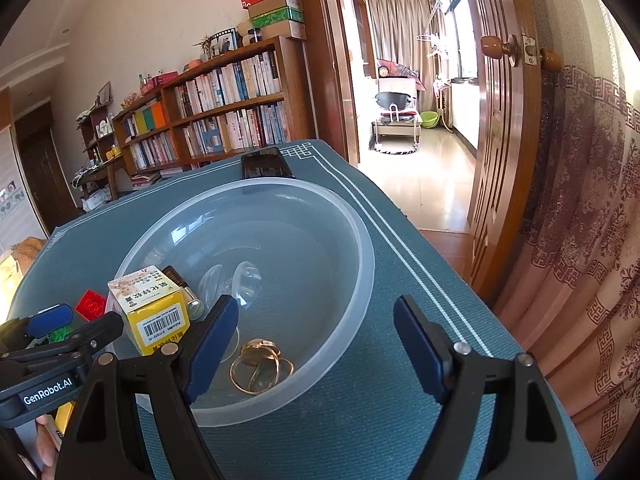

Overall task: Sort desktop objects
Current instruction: 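Open both tools over the bowl and withdraw them from it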

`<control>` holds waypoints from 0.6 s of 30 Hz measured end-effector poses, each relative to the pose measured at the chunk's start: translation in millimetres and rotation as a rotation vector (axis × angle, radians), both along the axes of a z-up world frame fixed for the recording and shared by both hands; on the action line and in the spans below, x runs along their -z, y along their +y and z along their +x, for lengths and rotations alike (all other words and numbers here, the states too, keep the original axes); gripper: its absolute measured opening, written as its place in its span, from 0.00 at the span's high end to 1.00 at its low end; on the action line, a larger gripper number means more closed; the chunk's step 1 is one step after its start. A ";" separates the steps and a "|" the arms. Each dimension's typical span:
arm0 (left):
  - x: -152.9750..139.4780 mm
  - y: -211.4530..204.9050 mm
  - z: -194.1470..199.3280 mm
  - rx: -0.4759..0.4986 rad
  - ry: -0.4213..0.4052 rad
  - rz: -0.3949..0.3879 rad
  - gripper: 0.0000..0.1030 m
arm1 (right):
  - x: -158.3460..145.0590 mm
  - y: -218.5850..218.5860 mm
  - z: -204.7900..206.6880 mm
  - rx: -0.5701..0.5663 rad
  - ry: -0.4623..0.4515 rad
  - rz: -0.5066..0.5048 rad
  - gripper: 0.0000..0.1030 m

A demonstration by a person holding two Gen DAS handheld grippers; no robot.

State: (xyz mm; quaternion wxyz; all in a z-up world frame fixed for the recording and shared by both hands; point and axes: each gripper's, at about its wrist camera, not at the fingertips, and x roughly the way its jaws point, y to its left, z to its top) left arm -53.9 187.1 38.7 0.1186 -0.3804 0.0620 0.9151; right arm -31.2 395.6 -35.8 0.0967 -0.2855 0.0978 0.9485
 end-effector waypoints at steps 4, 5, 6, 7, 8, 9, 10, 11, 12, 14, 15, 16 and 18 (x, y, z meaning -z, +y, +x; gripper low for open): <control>3.7 9.6 5.4 0.083 -0.012 0.006 0.18 | -1.4 -0.6 1.3 0.006 0.009 0.005 0.19; 2.7 11.3 8.3 0.110 -0.013 0.026 0.18 | -2.0 -0.9 1.7 0.008 0.012 0.007 0.19; 1.2 12.9 10.9 0.135 -0.007 0.043 0.18 | -2.6 -1.8 2.3 0.009 0.015 0.011 0.19; -0.3 14.7 13.9 0.159 0.003 0.054 0.18 | -3.0 -2.3 2.6 0.009 0.019 0.015 0.19; -1.9 16.2 16.8 0.176 0.016 0.061 0.18 | -3.2 -2.4 2.7 0.009 0.021 0.018 0.19; -3.8 16.6 18.8 0.190 0.032 0.070 0.18 | -3.5 -2.2 2.9 0.014 0.022 0.020 0.19; -5.7 16.6 20.5 0.207 0.044 0.087 0.18 | -3.4 -1.1 3.4 0.016 0.024 0.015 0.19; -7.4 16.4 21.8 0.226 0.049 0.110 0.18 | -3.5 0.0 3.7 0.017 0.025 0.010 0.19; -8.9 15.8 23.0 0.246 0.049 0.137 0.18 | -3.5 1.0 3.6 0.022 0.024 0.007 0.19; -13.0 14.7 25.8 0.300 0.039 0.209 0.18 | -4.0 3.6 4.8 0.035 0.031 -0.002 0.19; -14.5 14.2 26.3 0.325 0.028 0.244 0.18 | -4.5 5.3 6.0 0.045 0.037 -0.006 0.19; -15.6 14.1 26.8 0.350 0.016 0.278 0.18 | -5.2 6.5 7.2 0.058 0.044 -0.011 0.19; -17.3 15.1 27.2 0.392 -0.012 0.335 0.18 | -6.6 10.8 10.6 0.090 0.058 -0.018 0.19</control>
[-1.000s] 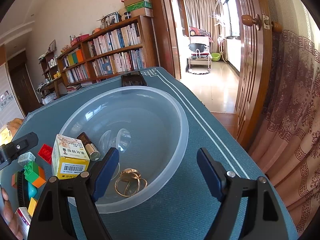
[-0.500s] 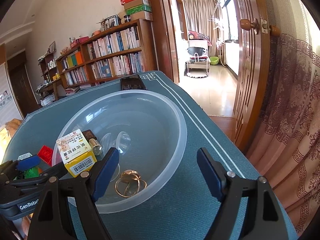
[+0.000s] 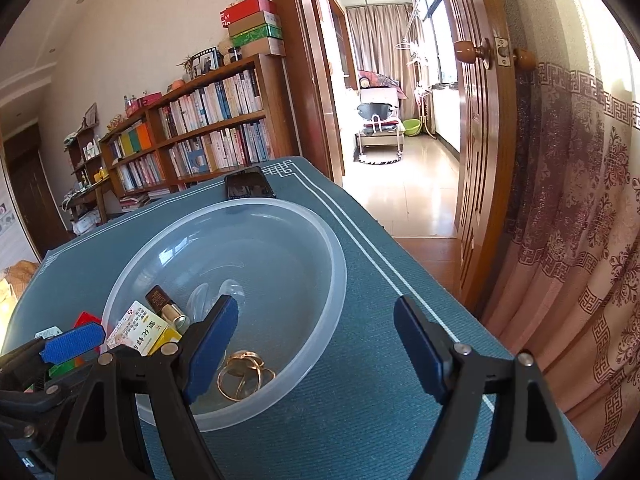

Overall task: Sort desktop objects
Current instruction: 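Open both tools over the bowl and withdraw them from it, then move the left tool to the white baby wash box and grasp it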

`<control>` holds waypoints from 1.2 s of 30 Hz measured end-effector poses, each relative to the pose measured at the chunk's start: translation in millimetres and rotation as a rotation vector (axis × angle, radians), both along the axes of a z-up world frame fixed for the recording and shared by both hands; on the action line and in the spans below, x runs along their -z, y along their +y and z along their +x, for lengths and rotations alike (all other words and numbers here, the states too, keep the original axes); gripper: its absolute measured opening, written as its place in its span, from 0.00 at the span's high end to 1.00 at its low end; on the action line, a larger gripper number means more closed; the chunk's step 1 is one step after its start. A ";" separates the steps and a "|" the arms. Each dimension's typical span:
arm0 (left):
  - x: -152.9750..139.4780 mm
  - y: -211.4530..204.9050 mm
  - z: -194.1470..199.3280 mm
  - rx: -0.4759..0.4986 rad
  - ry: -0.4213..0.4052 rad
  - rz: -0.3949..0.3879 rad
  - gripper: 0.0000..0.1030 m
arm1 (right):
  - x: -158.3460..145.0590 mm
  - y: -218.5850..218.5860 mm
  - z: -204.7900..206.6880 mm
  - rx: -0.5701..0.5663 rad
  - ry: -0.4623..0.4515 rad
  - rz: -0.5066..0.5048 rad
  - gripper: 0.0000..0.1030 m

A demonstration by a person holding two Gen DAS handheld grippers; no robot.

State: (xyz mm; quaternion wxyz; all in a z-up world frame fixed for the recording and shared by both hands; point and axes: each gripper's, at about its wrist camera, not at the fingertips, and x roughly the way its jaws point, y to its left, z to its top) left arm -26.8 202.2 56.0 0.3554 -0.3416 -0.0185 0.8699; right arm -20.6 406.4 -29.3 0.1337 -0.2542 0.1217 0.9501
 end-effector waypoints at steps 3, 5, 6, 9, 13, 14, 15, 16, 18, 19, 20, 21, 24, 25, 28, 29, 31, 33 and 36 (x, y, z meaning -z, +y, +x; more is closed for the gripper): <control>-2.2 0.4 1.8 0.042 -0.026 0.045 0.18 | -2.2 9.4 4.7 0.057 0.021 -0.012 0.19; -5.9 -2.4 2.3 0.065 -0.049 0.092 0.18 | -3.9 14.7 7.9 0.091 0.035 -0.013 0.19; -8.3 -4.4 2.9 0.066 -0.054 0.109 0.18 | -4.8 15.5 9.9 0.103 0.044 -0.013 0.18; -17.8 -11.6 5.8 0.022 -0.038 0.116 0.18 | -11.1 12.9 17.5 0.126 0.095 0.019 0.15; -28.8 -23.4 7.3 -0.112 0.023 0.051 0.18 | -26.0 -2.5 36.1 0.164 0.216 0.135 0.00; -30.8 -26.0 7.8 -0.149 0.037 0.026 0.18 | -29.8 -8.0 40.1 0.177 0.260 0.171 0.00; -32.4 -30.5 7.7 -0.184 0.051 0.007 0.18 | -33.2 -13.8 45.1 0.188 0.297 0.205 0.00; -33.0 -35.1 7.9 -0.217 0.059 -0.009 0.18 | -35.8 -20.1 50.3 0.196 0.334 0.243 0.00; -34.7 -46.6 9.4 -0.269 0.066 -0.020 0.18 | -39.1 -34.1 56.8 0.198 0.388 0.321 0.00; -35.0 -55.9 10.2 -0.293 0.063 -0.019 0.18 | -40.0 -40.4 57.5 0.189 0.399 0.354 0.00; -34.9 -63.6 11.1 -0.319 0.058 -0.023 0.18 | -40.1 -46.4 56.2 0.172 0.398 0.380 0.00; -35.3 -71.2 12.0 -0.342 0.055 -0.026 0.18 | -39.6 -51.5 52.9 0.151 0.384 0.404 0.00; -34.4 -95.1 17.1 -0.396 0.042 -0.033 0.18 | -37.2 -60.7 38.6 0.128 0.298 0.457 0.00; -33.5 -102.5 19.1 -0.409 0.036 -0.037 0.18 | -36.6 -59.8 36.4 0.127 0.284 0.458 0.00; -29.6 -121.7 26.9 -0.434 0.022 -0.058 0.18 | -36.7 -50.1 38.8 0.133 0.281 0.414 0.00; -28.0 -126.9 30.1 -0.436 0.023 -0.066 0.18 | -37.0 -46.6 39.7 0.121 0.276 0.388 0.00; -23.6 -134.9 38.4 -0.439 0.026 -0.093 0.18 | -33.9 -41.7 43.7 0.056 0.274 0.320 0.00; -18.8 -139.6 45.2 -0.431 0.026 -0.122 0.18 | -30.9 -43.3 43.9 0.017 0.260 0.288 0.00; -11.1 -141.0 56.3 -0.414 0.034 -0.165 0.18 | -30.3 -50.6 47.4 -0.007 0.272 0.301 0.00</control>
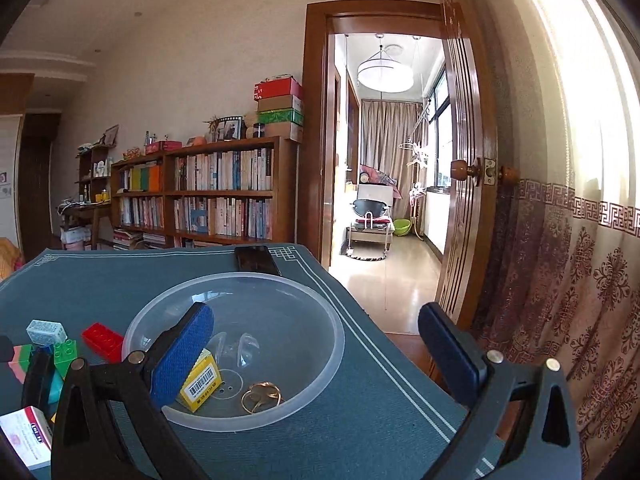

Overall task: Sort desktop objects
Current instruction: 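Move the left tool to the white baby wash box and grasp it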

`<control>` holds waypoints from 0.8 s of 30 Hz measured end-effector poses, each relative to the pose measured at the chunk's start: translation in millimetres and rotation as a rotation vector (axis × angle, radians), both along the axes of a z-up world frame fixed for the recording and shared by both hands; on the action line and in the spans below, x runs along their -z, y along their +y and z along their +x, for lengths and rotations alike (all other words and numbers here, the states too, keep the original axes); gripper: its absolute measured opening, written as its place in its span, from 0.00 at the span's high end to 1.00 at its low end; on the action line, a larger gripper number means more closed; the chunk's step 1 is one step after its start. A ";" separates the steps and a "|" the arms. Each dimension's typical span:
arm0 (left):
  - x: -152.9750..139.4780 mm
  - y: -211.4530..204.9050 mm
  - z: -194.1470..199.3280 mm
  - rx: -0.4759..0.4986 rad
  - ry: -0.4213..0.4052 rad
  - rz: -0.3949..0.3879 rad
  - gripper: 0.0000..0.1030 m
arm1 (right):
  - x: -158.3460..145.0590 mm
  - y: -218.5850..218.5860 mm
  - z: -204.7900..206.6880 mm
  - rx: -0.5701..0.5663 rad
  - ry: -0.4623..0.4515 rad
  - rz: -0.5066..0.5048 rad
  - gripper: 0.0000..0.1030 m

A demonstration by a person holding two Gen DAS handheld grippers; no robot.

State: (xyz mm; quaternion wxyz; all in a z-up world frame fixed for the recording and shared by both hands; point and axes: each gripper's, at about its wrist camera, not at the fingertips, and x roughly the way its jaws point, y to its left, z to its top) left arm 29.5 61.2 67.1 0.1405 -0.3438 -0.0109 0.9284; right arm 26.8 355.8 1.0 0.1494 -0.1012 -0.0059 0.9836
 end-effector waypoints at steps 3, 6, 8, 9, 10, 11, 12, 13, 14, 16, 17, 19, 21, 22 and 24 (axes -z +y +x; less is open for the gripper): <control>8.1 2.8 8.0 0.022 -0.001 -0.049 0.18 | -0.5 -4.5 0.7 -0.084 -0.011 -0.014 0.00; 17.6 5.8 19.7 0.050 0.001 -0.097 0.18 | 1.4 -9.2 -2.3 -0.151 -0.054 -0.037 0.00; 22.8 5.3 25.8 0.056 0.000 -0.111 0.18 | 4.0 -12.4 -4.5 -0.193 -0.081 -0.059 0.00; 25.4 5.3 27.2 0.058 -0.006 -0.111 0.18 | 5.0 -14.4 -6.0 -0.214 -0.094 -0.067 0.00; 27.9 4.3 27.9 0.060 -0.014 -0.107 0.18 | 5.8 -16.4 -7.0 -0.234 -0.104 -0.071 0.00; 30.2 2.9 28.4 0.060 -0.023 -0.103 0.18 | 7.2 -20.0 -7.5 -0.252 -0.114 -0.075 0.00; 32.3 1.7 28.5 0.058 -0.031 -0.101 0.18 | 7.7 -22.6 -7.9 -0.270 -0.122 -0.079 0.00; 34.0 0.0 28.6 0.056 -0.036 -0.099 0.18 | 8.0 -24.7 -7.8 -0.289 -0.128 -0.084 0.00; 35.3 -0.6 29.2 0.054 -0.037 -0.100 0.18 | 8.2 -27.3 -7.6 -0.308 -0.134 -0.088 0.00; 35.9 -2.7 31.1 0.054 -0.036 -0.098 0.18 | 8.4 -33.5 -6.8 -0.344 -0.146 -0.095 0.00; 36.0 -3.5 32.2 0.056 -0.035 -0.095 0.18 | 8.9 -37.1 -6.6 -0.364 -0.153 -0.098 0.00; 36.6 -3.7 34.9 0.064 -0.036 -0.090 0.18 | 10.6 -43.3 -7.1 -0.395 -0.168 -0.102 0.00; 37.8 -1.6 38.2 0.081 -0.039 -0.090 0.18 | 13.9 -50.2 -8.2 -0.419 -0.186 -0.105 0.00; 38.0 -0.1 39.9 0.091 -0.037 -0.093 0.18 | 15.8 -52.5 -9.1 -0.431 -0.197 -0.108 0.00; 38.7 3.6 43.7 0.110 -0.030 -0.105 0.18 | 20.2 -56.4 -9.7 -0.450 -0.217 -0.115 0.00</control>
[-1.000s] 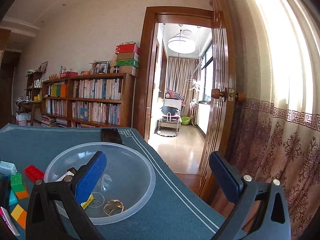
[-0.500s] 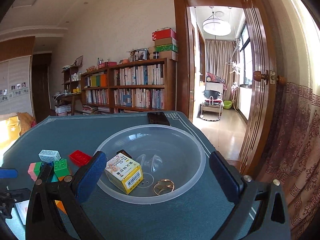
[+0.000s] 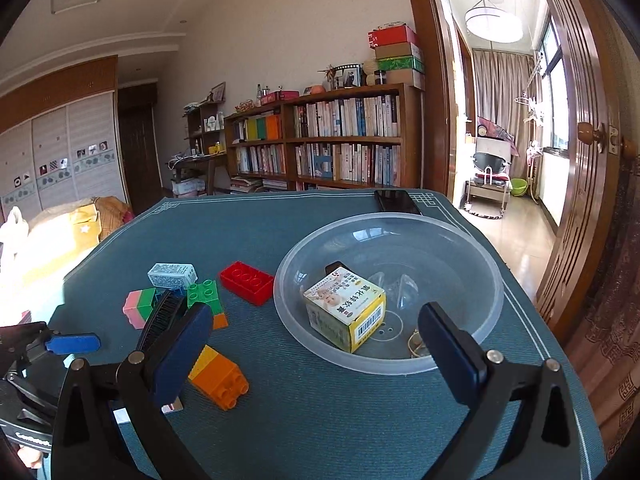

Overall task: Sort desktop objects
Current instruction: 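Move the left tool to the white baby wash box and grasp it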

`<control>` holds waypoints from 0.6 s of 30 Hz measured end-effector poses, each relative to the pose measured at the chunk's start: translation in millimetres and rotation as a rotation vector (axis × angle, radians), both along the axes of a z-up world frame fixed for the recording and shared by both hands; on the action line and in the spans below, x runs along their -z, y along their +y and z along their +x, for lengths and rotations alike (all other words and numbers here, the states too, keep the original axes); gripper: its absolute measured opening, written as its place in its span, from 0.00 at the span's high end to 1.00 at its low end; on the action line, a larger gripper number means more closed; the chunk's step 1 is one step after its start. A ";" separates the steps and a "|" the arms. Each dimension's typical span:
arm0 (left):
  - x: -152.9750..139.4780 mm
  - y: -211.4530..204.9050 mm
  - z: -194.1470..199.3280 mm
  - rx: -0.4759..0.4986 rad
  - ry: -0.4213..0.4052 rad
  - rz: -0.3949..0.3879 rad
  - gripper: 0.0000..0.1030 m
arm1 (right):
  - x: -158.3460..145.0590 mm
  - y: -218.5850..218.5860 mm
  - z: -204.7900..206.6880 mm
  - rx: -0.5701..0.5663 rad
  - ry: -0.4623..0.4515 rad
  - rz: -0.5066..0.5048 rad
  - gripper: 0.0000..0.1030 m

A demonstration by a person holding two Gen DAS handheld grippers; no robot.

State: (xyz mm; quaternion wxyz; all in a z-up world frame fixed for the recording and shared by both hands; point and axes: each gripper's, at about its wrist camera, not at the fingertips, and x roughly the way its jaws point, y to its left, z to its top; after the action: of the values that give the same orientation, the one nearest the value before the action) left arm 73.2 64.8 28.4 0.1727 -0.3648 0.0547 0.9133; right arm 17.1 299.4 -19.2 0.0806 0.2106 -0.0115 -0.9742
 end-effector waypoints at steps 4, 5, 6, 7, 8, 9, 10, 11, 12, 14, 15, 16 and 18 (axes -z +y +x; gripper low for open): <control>0.9 7.9 4.2 0.027 0.013 -0.034 0.18 | 3.9 -2.1 -3.1 -0.043 -0.049 -0.035 0.00; 1.2 9.3 4.0 0.029 0.012 -0.042 0.18 | 5.3 -2.9 -3.6 -0.052 -0.062 -0.048 0.00; 1.7 10.3 3.8 0.030 0.011 -0.047 0.18 | 6.4 -4.2 -4.9 -0.061 -0.074 -0.056 0.00; 2.3 10.8 3.5 0.031 0.009 -0.051 0.18 | 7.8 -5.0 -5.6 -0.069 -0.083 -0.059 0.00; 3.0 11.4 3.1 0.034 0.004 -0.054 0.18 | 9.3 -6.4 -5.6 -0.072 -0.089 -0.058 0.00; 3.9 12.0 2.7 0.036 0.000 -0.060 0.18 | 10.1 -7.4 -5.8 -0.072 -0.093 -0.054 0.00; 4.9 12.4 2.5 0.036 -0.004 -0.066 0.18 | 11.0 -7.9 -5.9 -0.073 -0.097 -0.051 0.00; 5.8 13.2 2.1 0.037 -0.008 -0.074 0.18 | 11.5 -8.3 -5.9 -0.075 -0.101 -0.052 0.00; 6.8 14.3 1.4 0.039 -0.013 -0.083 0.18 | 12.0 -8.4 -6.4 -0.079 -0.106 -0.054 0.00; 9.5 17.3 0.8 0.044 -0.022 -0.103 0.18 | 12.3 -8.6 -7.5 -0.084 -0.118 -0.058 0.00; 10.8 18.6 0.3 0.046 -0.027 -0.113 0.18 | 13.3 -8.4 -8.0 -0.088 -0.124 -0.061 0.00; 12.2 20.0 -0.1 0.046 -0.032 -0.125 0.18 | 14.2 -8.4 -8.8 -0.093 -0.131 -0.064 0.00; 15.4 22.9 -1.9 0.045 -0.044 -0.146 0.18 | 15.6 -8.9 -9.5 -0.098 -0.141 -0.065 0.00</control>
State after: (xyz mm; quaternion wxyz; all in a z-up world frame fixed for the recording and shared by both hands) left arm 71.4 87.7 13.0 0.1673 -0.3951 0.1253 0.8945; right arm 7.6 290.5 -34.8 0.1340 0.2761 -0.0382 -0.9510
